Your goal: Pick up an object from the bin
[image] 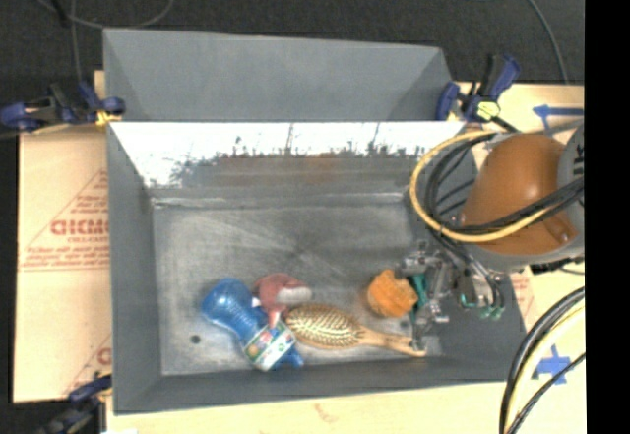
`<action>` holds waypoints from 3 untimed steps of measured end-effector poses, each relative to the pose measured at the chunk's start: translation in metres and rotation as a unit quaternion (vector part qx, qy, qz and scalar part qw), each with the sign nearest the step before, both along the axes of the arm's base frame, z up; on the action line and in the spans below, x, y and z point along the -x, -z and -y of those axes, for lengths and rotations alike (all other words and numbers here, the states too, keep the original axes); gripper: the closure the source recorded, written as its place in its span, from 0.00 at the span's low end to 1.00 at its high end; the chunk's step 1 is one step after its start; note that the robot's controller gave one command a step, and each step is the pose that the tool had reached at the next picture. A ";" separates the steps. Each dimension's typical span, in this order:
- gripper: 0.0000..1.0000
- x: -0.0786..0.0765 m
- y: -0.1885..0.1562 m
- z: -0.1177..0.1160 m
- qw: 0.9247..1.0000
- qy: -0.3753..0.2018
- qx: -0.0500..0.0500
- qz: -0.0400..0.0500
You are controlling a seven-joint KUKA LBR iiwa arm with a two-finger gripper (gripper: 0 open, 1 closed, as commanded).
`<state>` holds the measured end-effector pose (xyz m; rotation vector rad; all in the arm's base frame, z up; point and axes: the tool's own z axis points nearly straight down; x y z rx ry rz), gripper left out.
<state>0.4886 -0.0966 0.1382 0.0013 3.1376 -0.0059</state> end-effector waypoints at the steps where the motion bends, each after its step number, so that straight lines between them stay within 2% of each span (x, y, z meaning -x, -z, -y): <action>1: 1.00 -0.021 0.056 -0.007 0.994 0.109 -0.005 0.001; 2: 1.00 -0.021 0.056 -0.007 0.994 0.109 -0.004 0.001; 3: 1.00 -0.023 -0.106 -0.013 0.995 0.095 -0.002 0.000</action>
Offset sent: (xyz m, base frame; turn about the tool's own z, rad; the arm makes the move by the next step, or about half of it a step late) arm 0.0000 0.0000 0.0000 0.0000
